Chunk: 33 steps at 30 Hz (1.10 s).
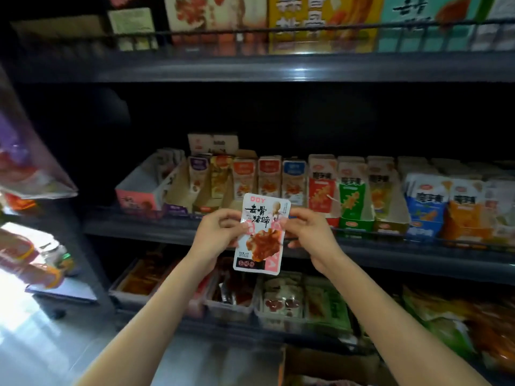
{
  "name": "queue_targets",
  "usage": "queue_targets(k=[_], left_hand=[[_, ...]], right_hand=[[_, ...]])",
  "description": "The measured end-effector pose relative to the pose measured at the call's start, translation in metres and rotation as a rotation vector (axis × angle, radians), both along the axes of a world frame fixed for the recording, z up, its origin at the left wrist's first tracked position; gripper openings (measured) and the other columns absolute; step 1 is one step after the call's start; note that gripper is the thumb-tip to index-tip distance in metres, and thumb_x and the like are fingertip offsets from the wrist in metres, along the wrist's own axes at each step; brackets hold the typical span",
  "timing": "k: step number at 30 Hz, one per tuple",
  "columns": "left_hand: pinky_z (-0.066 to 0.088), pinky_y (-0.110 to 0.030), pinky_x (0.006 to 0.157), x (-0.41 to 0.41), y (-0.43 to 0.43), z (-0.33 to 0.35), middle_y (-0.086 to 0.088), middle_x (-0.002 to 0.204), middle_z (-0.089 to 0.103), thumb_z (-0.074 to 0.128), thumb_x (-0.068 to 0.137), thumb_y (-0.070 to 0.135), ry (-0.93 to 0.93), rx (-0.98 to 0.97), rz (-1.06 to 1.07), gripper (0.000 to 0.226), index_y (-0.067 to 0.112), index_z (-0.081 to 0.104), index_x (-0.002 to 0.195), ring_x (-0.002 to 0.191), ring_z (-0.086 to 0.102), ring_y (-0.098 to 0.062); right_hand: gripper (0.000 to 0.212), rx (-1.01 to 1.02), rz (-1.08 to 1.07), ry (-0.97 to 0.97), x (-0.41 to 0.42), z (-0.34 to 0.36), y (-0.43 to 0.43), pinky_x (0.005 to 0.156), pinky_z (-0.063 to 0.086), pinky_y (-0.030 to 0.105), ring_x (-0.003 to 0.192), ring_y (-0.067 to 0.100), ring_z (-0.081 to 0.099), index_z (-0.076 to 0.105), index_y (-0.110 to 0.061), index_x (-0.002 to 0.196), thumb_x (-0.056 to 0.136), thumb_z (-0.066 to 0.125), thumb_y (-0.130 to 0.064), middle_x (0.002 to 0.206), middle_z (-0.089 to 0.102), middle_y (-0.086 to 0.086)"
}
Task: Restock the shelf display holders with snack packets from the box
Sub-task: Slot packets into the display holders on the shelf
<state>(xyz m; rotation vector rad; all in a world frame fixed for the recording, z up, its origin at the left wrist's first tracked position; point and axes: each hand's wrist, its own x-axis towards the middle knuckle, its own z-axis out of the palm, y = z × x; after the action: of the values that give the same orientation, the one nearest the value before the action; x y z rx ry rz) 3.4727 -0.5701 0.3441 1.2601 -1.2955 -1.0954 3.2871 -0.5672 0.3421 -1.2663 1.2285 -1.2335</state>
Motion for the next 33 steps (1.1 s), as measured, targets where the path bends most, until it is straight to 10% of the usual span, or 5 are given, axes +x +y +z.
queue_targets(k=[11,17,23,27,33], left_hand=[[0.053,-0.028,0.074,0.171,-0.055,0.010,0.001,0.080,0.064,0.071,0.080,0.002,-0.156,-0.194,0.374,0.023,0.016,0.064,0.097,0.079,0.063,-0.014],[0.042,-0.034,0.088,0.232,-0.124,0.007,-0.012,0.122,0.059,0.073,0.081,0.020,-0.557,-0.267,0.622,0.050,0.012,0.056,0.127,0.111,0.056,-0.029],[0.042,-0.041,0.100,0.251,-0.172,-0.013,-0.014,0.142,0.043,0.069,0.083,0.038,-0.478,-0.133,0.608,0.074,0.014,0.034,0.145,0.126,0.046,-0.031],[0.044,-0.042,0.099,0.250,-0.177,-0.027,-0.012,0.137,0.048,0.074,0.079,0.037,-0.446,-0.178,0.576,0.081,0.016,0.032,0.145,0.123,0.049,-0.029],[0.040,-0.042,0.103,0.249,-0.172,-0.042,-0.011,0.137,0.045,0.074,0.078,0.036,-0.413,-0.171,0.597,0.081,0.016,0.033,0.145,0.123,0.046,-0.027]], right_hand=[[0.004,-0.028,0.034,-0.136,0.181,0.014,-0.102,0.048,0.045,0.020,0.069,0.016,0.062,0.068,-0.010,0.092,0.088,0.066,-0.009,0.089,0.073,0.010],[0.009,-0.115,-0.078,-0.210,0.240,0.033,-0.186,0.055,0.047,0.026,0.069,0.017,0.061,0.063,-0.014,0.085,0.089,0.063,-0.006,0.084,0.068,0.006],[0.006,-0.020,-0.185,-0.280,0.273,0.032,-0.248,0.053,0.045,0.021,0.056,0.008,0.055,0.065,-0.009,0.084,0.085,0.064,-0.003,0.073,0.061,0.001],[0.021,-0.188,-0.188,-0.077,0.292,0.022,-0.272,0.064,0.043,0.021,0.071,0.015,0.060,0.060,-0.003,0.082,0.086,0.043,0.009,0.070,0.066,0.001],[0.018,-0.082,-0.150,0.331,0.299,-0.002,-0.271,0.084,0.051,0.035,0.096,0.026,0.063,0.071,-0.017,0.098,0.083,0.071,-0.028,0.098,0.070,0.006]])
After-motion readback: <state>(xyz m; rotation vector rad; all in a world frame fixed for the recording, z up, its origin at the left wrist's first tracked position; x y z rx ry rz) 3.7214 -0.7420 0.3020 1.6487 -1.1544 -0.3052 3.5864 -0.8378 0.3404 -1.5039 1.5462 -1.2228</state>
